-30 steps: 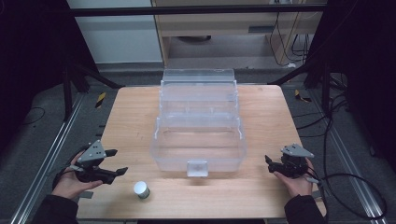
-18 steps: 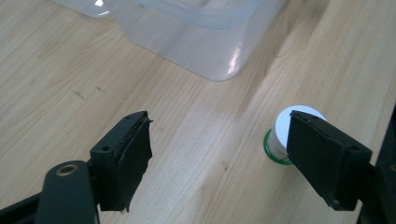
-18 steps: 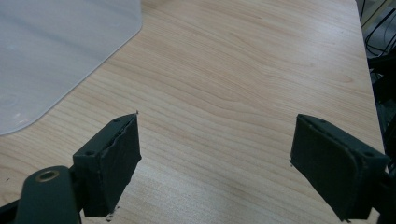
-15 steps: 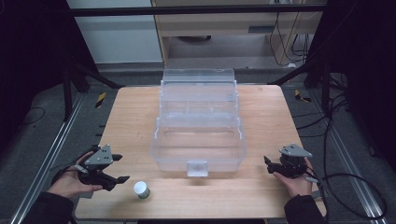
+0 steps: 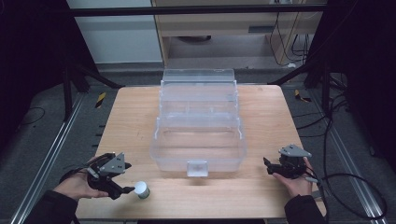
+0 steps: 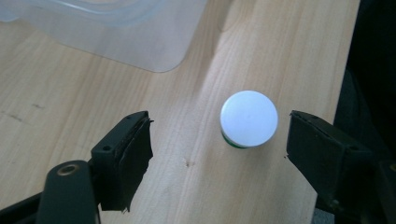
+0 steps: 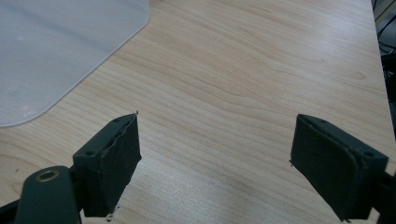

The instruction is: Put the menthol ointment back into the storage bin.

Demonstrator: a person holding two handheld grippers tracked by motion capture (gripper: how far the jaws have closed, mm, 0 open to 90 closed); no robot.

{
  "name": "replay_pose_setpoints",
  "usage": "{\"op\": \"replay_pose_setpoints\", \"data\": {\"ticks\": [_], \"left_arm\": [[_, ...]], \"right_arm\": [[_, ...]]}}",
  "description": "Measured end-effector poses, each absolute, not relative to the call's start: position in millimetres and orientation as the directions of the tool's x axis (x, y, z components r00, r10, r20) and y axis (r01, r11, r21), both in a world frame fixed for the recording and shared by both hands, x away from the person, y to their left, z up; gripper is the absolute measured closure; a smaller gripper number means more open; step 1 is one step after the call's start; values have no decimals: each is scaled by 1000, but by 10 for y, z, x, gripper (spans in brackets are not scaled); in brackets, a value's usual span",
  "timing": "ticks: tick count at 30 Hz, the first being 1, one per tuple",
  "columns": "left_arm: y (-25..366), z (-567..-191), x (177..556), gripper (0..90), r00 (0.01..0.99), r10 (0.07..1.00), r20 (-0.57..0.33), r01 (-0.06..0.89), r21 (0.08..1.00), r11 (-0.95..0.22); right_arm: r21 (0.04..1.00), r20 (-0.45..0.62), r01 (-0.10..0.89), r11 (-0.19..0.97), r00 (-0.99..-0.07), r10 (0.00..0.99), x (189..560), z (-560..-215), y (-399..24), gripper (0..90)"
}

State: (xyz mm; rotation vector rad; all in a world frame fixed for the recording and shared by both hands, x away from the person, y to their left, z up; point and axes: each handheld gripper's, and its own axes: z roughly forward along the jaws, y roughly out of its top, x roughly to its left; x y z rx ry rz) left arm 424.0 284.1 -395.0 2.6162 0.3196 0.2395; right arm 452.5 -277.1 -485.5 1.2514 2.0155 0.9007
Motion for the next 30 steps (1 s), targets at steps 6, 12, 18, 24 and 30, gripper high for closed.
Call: {"op": "replay_pose_setpoints", "data": {"ticks": [6, 12, 18, 24, 30], "left_arm": [[2764, -3997, 4242, 224, 966, 234, 105, 163, 456, -875], [2688, -4058, 4244, 230, 973, 205, 105, 142, 432, -891], [2637, -4096, 4266, 262, 978, 179, 109, 121, 408, -905], [2589, -4147, 4277, 299, 983, 151, 105, 101, 376, -921], [2540, -4204, 4297, 325, 988, 116, 105, 76, 332, -940]], "right_arm": [[788, -133, 516, 335, -388, 912, 4526, -4857, -2773, 160], [785, -129, 522, 335, -391, 911, 4531, -4857, -2774, 169], [779, -124, 528, 338, -399, 909, 4534, -4860, -2769, 181], [775, -119, 534, 339, -404, 907, 4535, -4865, -2765, 188], [769, -123, 535, 350, -412, 903, 4541, -4874, -2760, 194]]}}
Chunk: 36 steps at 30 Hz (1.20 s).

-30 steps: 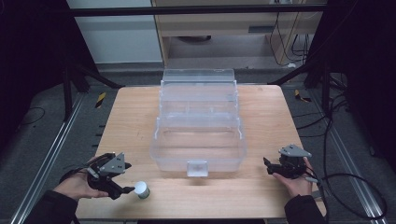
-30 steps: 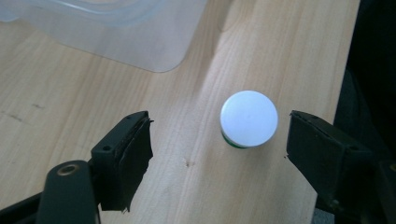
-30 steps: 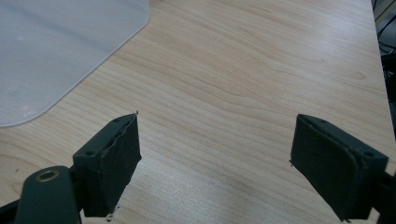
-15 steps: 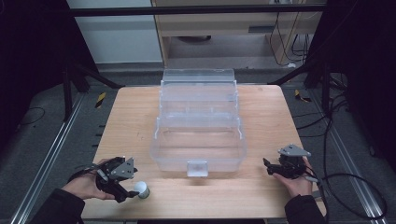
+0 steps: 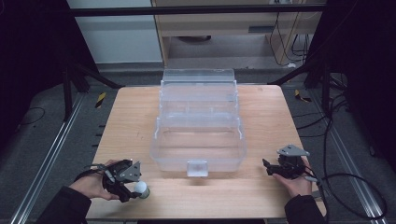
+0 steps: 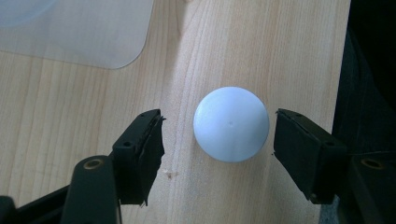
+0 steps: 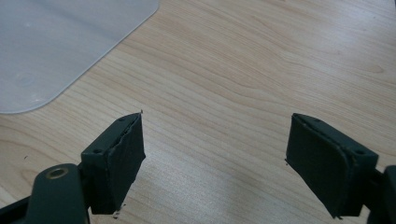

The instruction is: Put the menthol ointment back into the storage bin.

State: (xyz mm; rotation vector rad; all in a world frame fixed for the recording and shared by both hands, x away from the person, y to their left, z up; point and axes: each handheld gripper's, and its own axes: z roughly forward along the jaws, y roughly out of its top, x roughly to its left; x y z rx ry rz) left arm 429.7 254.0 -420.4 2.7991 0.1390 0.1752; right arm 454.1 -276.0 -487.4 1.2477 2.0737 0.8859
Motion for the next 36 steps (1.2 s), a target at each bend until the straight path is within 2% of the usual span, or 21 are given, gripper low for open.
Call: {"op": "replay_pose_setpoints", "data": {"ticks": [7, 19, 36], "left_arm": [[2480, -4241, 4312, 366, 991, 88, 98, 53, 312, -949], [2388, -4294, 4343, 488, 997, 54, 59, 37, 262, -964], [2303, -4255, 4367, 503, 998, 44, 50, 32, 217, -976]], "right_arm": [[765, -123, 538, 353, -417, 901, 4541, -4875, -2759, 199], [759, -120, 543, 360, -427, 896, 4548, -4887, -2753, 205], [754, -119, 545, 368, -437, 892, 4550, -4893, -2752, 211]]}}
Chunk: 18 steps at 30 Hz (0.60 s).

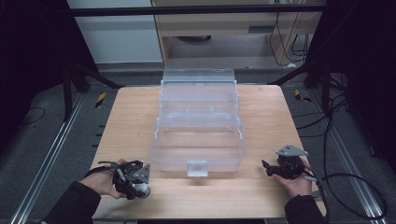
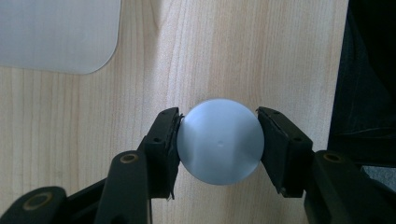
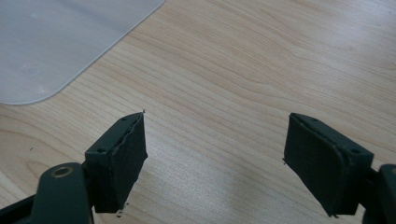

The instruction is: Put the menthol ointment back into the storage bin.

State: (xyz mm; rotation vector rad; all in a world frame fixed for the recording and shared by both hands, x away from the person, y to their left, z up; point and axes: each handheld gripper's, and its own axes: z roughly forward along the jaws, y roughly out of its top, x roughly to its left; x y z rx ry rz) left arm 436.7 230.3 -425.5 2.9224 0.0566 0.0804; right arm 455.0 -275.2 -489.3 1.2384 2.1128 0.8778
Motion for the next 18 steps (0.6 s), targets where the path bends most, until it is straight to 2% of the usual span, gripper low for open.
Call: {"op": "replay_pose_setpoints", "data": {"ticks": [18], "left_arm": [[2319, -3664, 4422, 503, 990, 73, 120, 40, 258, -965]], "right_arm": [[757, -96, 553, 348, -433, 896, 4527, -4893, -2796, 214]]}}
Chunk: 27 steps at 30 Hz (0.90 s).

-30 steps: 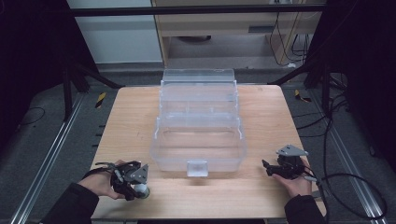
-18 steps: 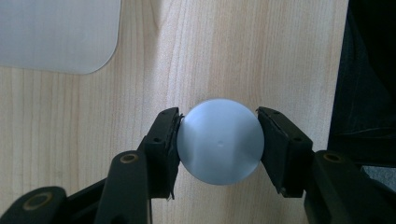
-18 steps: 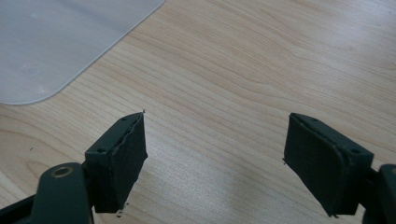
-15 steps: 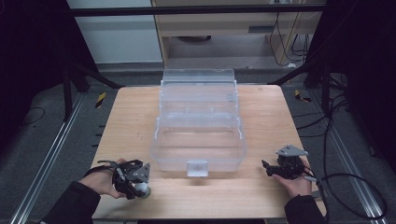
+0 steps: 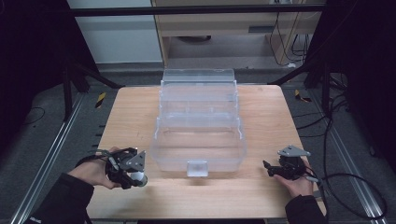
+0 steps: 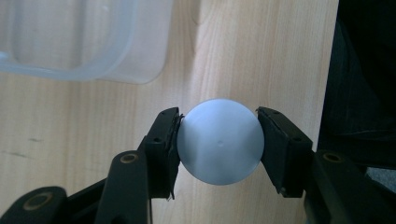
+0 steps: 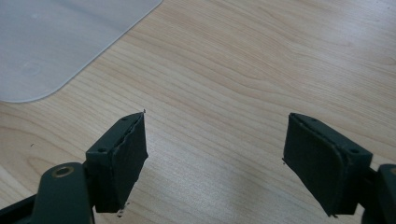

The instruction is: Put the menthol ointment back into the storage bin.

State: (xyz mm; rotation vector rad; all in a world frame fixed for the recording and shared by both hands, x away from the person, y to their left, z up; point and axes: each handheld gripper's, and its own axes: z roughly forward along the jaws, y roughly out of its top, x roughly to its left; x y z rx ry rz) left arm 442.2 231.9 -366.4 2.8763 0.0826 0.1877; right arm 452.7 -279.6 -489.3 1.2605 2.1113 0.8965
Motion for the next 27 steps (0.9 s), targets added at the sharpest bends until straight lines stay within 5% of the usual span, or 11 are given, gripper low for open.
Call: {"op": "replay_pose_setpoints", "data": {"ticks": [27], "left_arm": [[2211, -2943, 4801, 504, 977, 100, 187, 34, 326, -945]], "right_arm": [[756, -80, 557, 344, -442, 893, 4524, -4898, -2792, 217]]}}
